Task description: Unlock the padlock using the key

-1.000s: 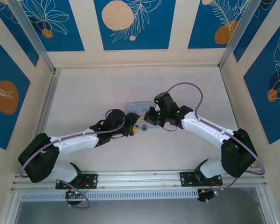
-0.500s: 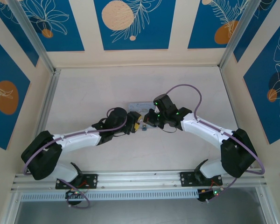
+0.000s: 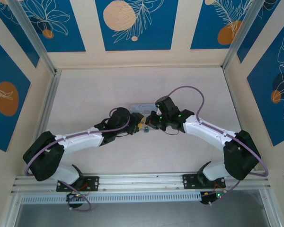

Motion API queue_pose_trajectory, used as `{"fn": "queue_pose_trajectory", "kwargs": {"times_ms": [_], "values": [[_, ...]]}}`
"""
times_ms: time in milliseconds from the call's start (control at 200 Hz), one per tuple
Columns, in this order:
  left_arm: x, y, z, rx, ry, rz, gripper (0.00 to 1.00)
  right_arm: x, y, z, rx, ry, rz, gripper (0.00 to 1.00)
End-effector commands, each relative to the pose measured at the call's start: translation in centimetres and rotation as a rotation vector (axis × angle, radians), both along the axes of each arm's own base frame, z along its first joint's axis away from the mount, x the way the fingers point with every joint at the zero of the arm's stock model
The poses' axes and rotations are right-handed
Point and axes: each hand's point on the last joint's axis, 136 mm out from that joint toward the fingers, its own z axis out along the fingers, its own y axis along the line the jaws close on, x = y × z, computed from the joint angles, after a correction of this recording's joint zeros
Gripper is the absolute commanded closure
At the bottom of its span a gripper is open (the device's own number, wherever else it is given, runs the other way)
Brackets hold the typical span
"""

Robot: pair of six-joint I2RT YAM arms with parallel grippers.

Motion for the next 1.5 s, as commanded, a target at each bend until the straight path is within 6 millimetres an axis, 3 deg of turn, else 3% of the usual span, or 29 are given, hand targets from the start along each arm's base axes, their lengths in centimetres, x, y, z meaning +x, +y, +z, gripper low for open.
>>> {"fn": "queue_pose_trajectory", "kwargs": {"times_ms": [0, 180, 420, 555, 610, 720, 785, 850, 995, 1150, 1495], "values": [[0.4, -0.6, 0.9, -0.009, -0.016, 0.008, 0.71, -0.6, 0.2, 0.1, 0.017, 0.017, 0.007, 1.00], [0.3, -0.4, 0.8, 0.005, -0.016, 0.009, 0.76, -0.7, 0.1, 0.0, 0.016, 0.017, 0.008, 1.00], [0.1, -0.2, 0.5, 0.017, -0.009, 0.010, 1.00, -0.8, 0.1, 0.2, 0.019, 0.014, 0.011, 1.00], [0.1, 0.1, 0.3, 0.035, -0.022, 0.006, 1.00, -1.3, -1.3, 0.6, -0.021, -0.004, 0.004, 1.00], [0.2, 0.1, 0.6, 0.059, -0.056, -0.015, 1.00, -1.7, -2.7, 0.5, -0.049, -0.008, -0.016, 0.82], [0.5, 0.0, 1.8, 0.149, -0.160, -0.107, 1.00, -2.4, -5.4, 0.4, -0.038, -0.012, -0.060, 0.34], [0.7, -0.3, 2.6, 0.222, -0.246, -0.185, 1.00, -2.6, -6.7, 0.6, -0.022, -0.017, -0.081, 0.21], [0.9, -0.5, 3.5, 0.294, -0.323, -0.262, 1.00, -2.6, -7.4, 0.9, 0.011, -0.029, -0.088, 0.16], [0.9, -0.8, 4.2, 0.427, -0.409, -0.405, 1.00, -2.3, -6.7, 3.1, 0.131, -0.108, -0.024, 0.14], [0.6, -1.6, 4.9, 0.483, -0.463, -0.520, 1.00, -2.1, -5.2, 5.7, 0.190, -0.195, 0.084, 0.20], [-0.1, -2.3, 4.5, 0.483, -0.438, -0.604, 1.00, -1.2, -4.9, 6.9, 0.200, -0.250, 0.127, 0.35]]}}
